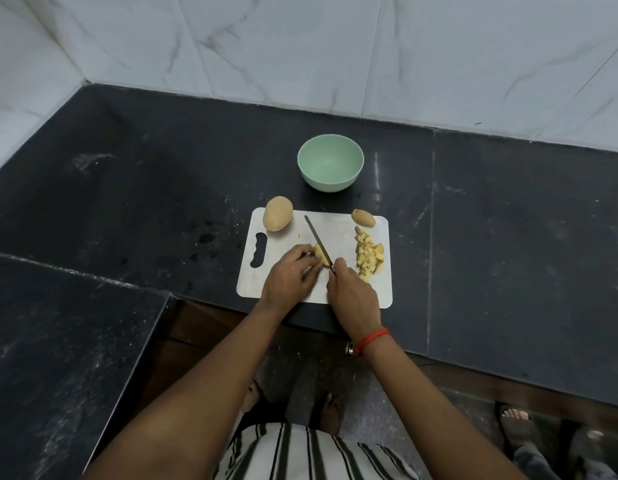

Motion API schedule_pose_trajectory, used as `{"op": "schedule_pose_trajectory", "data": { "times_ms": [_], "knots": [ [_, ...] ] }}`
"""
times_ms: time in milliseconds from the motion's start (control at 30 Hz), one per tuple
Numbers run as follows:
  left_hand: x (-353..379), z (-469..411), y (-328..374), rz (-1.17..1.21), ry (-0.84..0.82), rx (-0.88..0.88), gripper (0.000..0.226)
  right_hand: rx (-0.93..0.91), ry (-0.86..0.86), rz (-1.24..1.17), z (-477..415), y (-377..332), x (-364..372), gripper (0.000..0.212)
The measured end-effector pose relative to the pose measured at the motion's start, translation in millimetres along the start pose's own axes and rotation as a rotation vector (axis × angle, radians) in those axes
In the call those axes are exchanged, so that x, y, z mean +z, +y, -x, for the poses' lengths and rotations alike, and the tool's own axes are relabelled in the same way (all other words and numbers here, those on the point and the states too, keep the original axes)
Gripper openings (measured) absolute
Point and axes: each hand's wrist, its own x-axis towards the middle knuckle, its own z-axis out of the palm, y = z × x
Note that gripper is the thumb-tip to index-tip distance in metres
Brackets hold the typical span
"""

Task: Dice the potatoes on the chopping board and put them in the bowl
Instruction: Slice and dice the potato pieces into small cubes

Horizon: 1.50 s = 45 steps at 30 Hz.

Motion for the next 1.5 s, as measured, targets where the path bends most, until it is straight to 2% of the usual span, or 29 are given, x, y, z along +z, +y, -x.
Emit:
{"op": "schedule_pose_trajectory", "data": {
  "times_ms": [500,700,833,1267,1367,1500],
  "knots": [
    [-0.3,-2.4,1.2,-0.067,-0.018,0.017,0.019,-0.006,-0.032,-0.047,-3.3,-2.6,-1.1,0.015],
    [3.6,-2.3,-2.6,-0.096,-0.033,0.040,0.017,0.005,-0.009,-0.015,-0.4,-12.1,-1.7,0.030],
    [2.5,-3.4,-1.7,-0.082,-0.033,0.039,0.015,0.013,-0.053,0.026,1.7,-13.3,-5.7,0.041],
    [1.2,-3.3,-0.4,-0.088,-0.055,0.024,0.014,-0.074,-0.143,0.212,13.3,-1.4,-12.3,0.044],
    [1.3,-3.1,-1.4,-0.099,-0.048,0.025,0.016,-0.077,-0.169,0.199,29.5,6.4,-15.3,0.041],
    [1.7,-2.7,-0.7,-0.100,-0.048,0.034,0.016,-0.008,-0.160,0.105,59.1,16.1,-17.5,0.023]
  ]
}}
